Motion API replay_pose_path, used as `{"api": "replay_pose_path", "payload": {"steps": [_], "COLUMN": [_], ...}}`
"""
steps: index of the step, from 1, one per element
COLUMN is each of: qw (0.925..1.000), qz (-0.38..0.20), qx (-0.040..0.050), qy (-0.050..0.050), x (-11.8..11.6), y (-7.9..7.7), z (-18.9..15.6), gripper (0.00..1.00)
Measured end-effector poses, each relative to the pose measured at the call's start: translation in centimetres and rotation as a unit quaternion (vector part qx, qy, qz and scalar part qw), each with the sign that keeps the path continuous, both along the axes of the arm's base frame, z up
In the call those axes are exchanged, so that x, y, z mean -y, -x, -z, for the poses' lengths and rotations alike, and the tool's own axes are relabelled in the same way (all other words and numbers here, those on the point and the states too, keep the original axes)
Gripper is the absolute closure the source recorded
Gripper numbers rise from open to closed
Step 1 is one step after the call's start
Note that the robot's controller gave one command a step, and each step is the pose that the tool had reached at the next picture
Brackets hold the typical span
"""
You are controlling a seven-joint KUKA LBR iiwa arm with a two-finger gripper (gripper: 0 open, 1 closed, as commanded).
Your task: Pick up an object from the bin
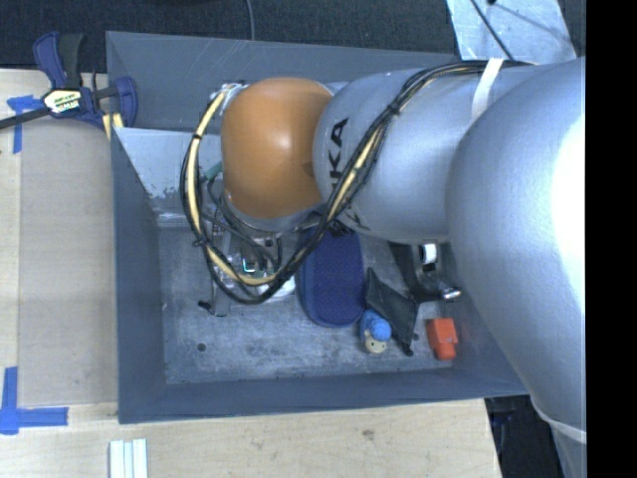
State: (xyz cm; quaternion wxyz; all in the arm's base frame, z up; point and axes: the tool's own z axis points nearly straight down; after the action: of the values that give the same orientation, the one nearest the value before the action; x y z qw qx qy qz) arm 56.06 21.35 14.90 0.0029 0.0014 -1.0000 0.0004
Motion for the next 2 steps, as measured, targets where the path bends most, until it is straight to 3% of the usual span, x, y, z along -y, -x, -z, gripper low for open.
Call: {"api": "replay_pose_path", "payload": {"steps": [1,2], "qw": [0.9933,0.9942], "qz": [-0.116,-0.108], "qx": [0.0010,0.0031], "qy": [0.001,0.001], "x": [7.2,14.8], "y": [-4.1,-4.6], "z": [8.1,6.3], "gripper": [0.00,0.00]}}
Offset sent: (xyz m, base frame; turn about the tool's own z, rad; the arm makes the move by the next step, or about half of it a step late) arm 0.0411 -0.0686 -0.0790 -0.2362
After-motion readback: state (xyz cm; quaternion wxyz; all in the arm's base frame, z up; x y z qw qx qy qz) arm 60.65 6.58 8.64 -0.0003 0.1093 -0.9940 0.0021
